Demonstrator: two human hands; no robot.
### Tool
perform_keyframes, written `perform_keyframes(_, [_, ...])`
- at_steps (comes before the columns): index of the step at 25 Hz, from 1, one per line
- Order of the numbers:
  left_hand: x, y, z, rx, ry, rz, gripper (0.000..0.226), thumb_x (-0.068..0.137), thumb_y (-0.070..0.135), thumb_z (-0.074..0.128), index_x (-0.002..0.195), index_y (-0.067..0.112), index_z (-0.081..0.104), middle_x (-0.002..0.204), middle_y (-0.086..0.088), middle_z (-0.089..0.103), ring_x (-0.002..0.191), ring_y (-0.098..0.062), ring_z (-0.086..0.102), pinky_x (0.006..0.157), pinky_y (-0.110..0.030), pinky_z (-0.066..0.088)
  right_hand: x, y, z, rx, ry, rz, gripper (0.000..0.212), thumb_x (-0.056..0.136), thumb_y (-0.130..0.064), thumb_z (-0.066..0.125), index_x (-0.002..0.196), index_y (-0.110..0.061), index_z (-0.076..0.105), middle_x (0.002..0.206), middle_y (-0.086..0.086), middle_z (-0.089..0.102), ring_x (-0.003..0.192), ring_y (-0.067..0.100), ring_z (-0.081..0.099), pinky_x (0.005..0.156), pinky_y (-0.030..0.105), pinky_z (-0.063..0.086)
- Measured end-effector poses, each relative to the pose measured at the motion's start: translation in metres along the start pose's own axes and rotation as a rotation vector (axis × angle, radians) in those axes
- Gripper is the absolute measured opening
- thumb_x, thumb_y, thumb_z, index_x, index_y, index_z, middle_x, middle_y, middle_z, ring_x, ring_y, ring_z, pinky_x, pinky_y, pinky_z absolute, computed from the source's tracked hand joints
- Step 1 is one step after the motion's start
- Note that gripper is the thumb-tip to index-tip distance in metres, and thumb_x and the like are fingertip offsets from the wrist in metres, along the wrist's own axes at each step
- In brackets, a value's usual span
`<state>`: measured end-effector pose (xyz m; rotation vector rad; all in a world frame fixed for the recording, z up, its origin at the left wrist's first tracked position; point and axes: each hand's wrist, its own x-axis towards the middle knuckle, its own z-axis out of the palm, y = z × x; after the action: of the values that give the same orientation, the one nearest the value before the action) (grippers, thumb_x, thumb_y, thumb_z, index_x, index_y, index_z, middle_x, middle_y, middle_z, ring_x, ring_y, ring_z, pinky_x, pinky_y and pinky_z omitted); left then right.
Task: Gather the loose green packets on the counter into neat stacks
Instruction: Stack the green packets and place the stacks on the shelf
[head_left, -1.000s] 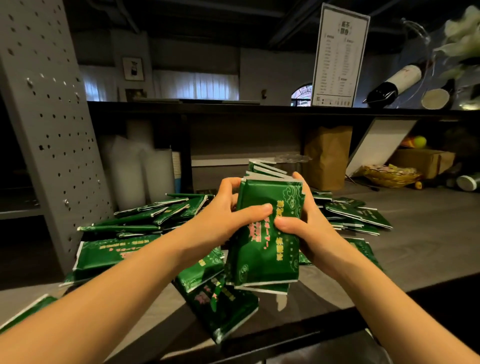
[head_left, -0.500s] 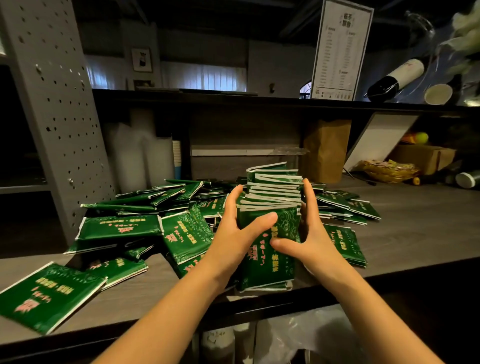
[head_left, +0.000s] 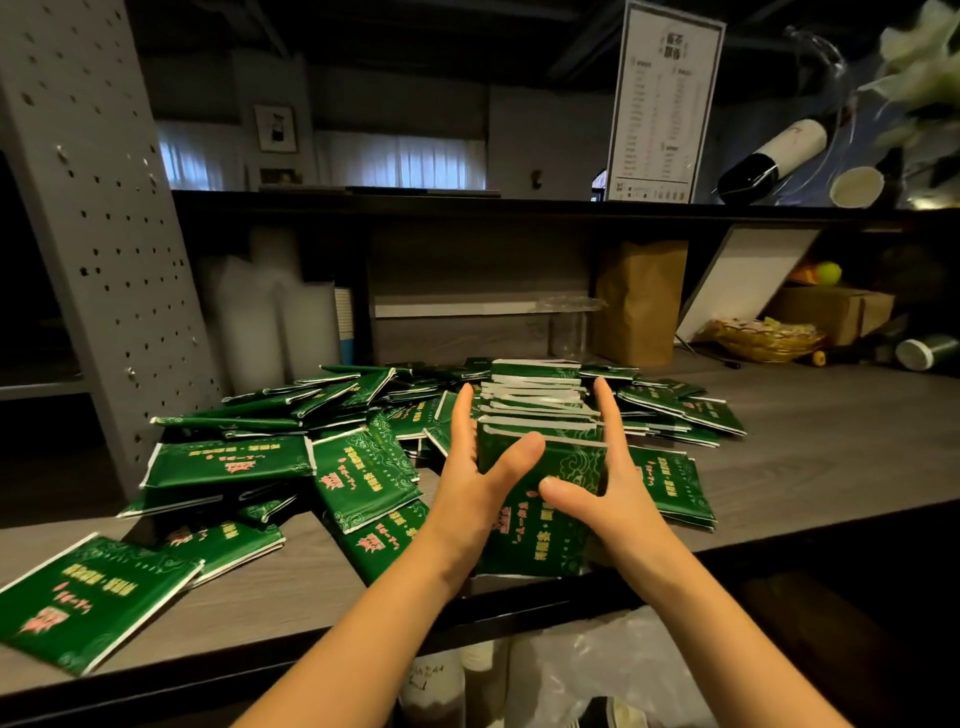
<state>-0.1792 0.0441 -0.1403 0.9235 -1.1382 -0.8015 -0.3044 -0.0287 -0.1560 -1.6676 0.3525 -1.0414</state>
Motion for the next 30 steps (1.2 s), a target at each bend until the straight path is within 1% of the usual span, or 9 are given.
perform_keyframes(6, [-0.002,-0.009,0.01,-0.073,0.023,0.003,0.114,0.057,0.027,0.076,0.148,0.036,0.008,0.121,0.011,0.058,0.1,0.004,0.063,0.072,-0.012,0.051,0.001,0.008,0.004,-0.045,0.02,0.023,0.114,0.066,-0.027,0.083,0.134,-0.058,-0.003,0.139,-0.015,0.048,0.12,-0.007,0.05,0.084,0.007,0.045])
perform_keyframes(9, [-0.004,-0.01,0.011,-0.026,0.054,-0.045,0.111,0.056,0.038,0.076,0.144,0.04,0.01,0.124,0.011,0.056,0.106,0.0,0.061,0.081,-0.018,0.052,0.005,0.005,0.003,-0.092,0.035,0.032,0.106,0.064,-0.045,0.082,0.124,-0.071,-0.002,0.145,-0.015,0.041,0.126,-0.003,0.045,0.095,0.016,0.039])
perform_keyframes(12, [-0.007,-0.003,0.019,-0.056,0.128,-0.091,0.048,0.086,0.022,0.065,0.12,0.032,0.032,0.107,0.011,0.059,0.085,0.011,0.064,0.071,-0.011,0.051,0.011,-0.002,0.004,-0.109,0.061,0.035,0.091,0.054,-0.055,0.078,0.112,-0.081,0.012,0.149,-0.008,0.036,0.133,0.011,0.041,0.106,0.039,0.039])
perform_keyframes(14, [-0.01,0.004,0.024,-0.075,0.139,-0.076,0.028,0.093,0.011,0.052,0.098,0.032,0.036,0.093,0.012,0.058,0.065,0.015,0.062,0.056,-0.005,0.047,0.015,-0.006,0.006,-0.104,0.051,0.0,0.093,0.053,-0.052,0.079,0.116,-0.079,0.015,0.148,-0.006,0.037,0.131,0.011,0.043,0.105,0.037,0.041])
perform_keyframes(16, [-0.009,0.009,0.023,-0.047,0.159,-0.058,0.026,0.092,0.014,0.057,0.098,0.034,0.042,0.104,0.003,0.061,0.08,0.009,0.065,0.066,-0.01,0.052,0.018,-0.01,0.008,-0.053,0.016,-0.027,0.102,0.052,-0.044,0.078,0.128,-0.066,0.013,0.138,-0.011,0.048,0.119,-0.001,0.053,0.09,0.019,0.048])
perform_keyframes(18, [-0.009,0.014,0.017,-0.005,0.172,-0.017,0.044,0.079,0.032,0.07,0.117,0.032,0.046,0.125,-0.007,0.056,0.106,-0.009,0.064,0.087,-0.026,0.054,0.02,-0.018,0.011,-0.028,-0.034,-0.036,0.113,0.05,-0.042,0.076,0.14,-0.051,0.009,0.126,-0.018,0.055,0.108,-0.006,0.058,0.078,0.011,0.049])
perform_keyframes(20, [-0.012,0.02,0.009,0.015,0.189,0.054,0.07,0.063,0.047,0.072,0.125,0.028,0.046,0.132,-0.01,0.051,0.113,-0.019,0.06,0.094,-0.038,0.052,0.022,-0.027,0.019,-0.026,-0.078,-0.052,0.116,0.051,-0.04,0.076,0.143,-0.045,0.007,0.122,-0.019,0.059,0.108,-0.003,0.06,0.077,0.011,0.05])
perform_keyframes(25, [-0.024,0.039,-0.017,0.03,0.281,0.181,0.06,0.057,0.057,0.075,0.11,0.041,0.054,0.131,-0.013,0.049,0.116,-0.027,0.057,0.096,-0.05,0.048,0.028,-0.046,0.055,-0.01,-0.111,-0.088,0.104,0.05,-0.038,0.077,0.136,-0.049,0.019,0.116,-0.018,0.063,0.105,-0.002,0.062,0.077,0.012,0.05])
perform_keyframes(30, [-0.05,0.066,-0.059,0.254,0.299,0.276,0.078,0.061,0.062,0.069,0.128,0.041,0.036,0.133,-0.006,0.049,0.12,-0.022,0.054,0.099,-0.048,0.045,0.038,-0.055,0.102,0.044,-0.208,-0.117,0.102,0.059,-0.025,0.073,0.145,-0.032,0.019,0.116,-0.009,0.066,0.108,0.011,0.064,0.09,0.03,0.053])
